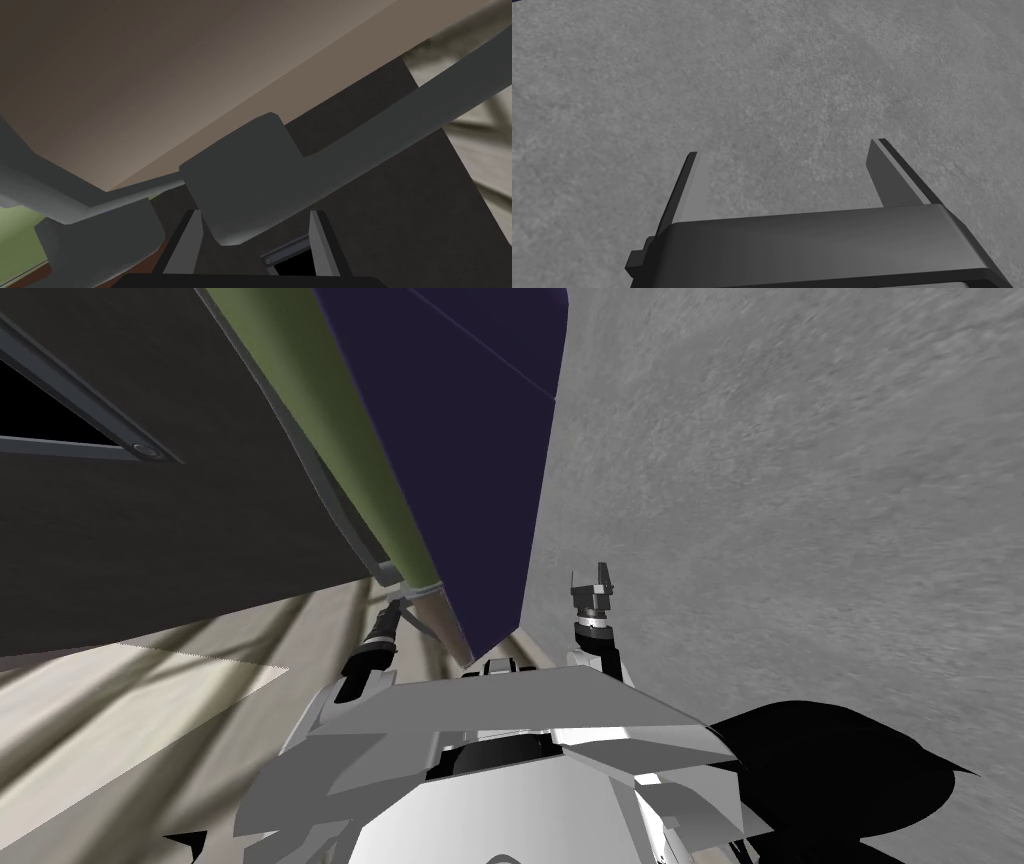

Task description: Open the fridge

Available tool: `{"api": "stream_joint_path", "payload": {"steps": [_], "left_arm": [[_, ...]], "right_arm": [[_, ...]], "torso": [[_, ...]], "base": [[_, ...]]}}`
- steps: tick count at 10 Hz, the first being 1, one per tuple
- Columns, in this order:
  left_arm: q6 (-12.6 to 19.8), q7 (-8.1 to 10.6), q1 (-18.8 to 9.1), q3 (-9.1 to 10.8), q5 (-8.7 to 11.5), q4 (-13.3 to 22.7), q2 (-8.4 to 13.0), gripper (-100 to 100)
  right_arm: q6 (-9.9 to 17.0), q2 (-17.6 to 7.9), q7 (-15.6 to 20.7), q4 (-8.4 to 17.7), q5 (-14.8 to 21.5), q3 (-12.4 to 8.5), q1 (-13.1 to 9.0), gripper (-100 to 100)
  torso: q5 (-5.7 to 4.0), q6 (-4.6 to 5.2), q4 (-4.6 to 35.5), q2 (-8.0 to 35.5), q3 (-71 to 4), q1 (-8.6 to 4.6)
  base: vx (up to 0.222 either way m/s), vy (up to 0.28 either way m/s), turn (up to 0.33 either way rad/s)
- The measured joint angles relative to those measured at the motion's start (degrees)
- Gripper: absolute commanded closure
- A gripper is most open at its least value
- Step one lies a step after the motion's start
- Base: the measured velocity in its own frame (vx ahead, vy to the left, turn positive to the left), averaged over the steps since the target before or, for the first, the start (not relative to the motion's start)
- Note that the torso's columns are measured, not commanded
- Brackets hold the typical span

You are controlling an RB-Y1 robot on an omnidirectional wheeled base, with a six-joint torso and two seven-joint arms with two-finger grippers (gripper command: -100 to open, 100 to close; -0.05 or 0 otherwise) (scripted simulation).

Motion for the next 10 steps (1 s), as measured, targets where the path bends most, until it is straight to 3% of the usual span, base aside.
{"api": "stream_joint_path", "payload": {"steps": [10], "left_arm": [[-1.5,2.29,0.0,-4.83,2.7,0.6,7.4,100]], "right_arm": [[0.0,0.0,0.0,0.0,0.0,0.0,0.0,0]], "torso": [[-0.23,0.21,-0.1,-0.5,-0.3,-0.78]], "base": [[-0.115,0.298,-0.088]]}}
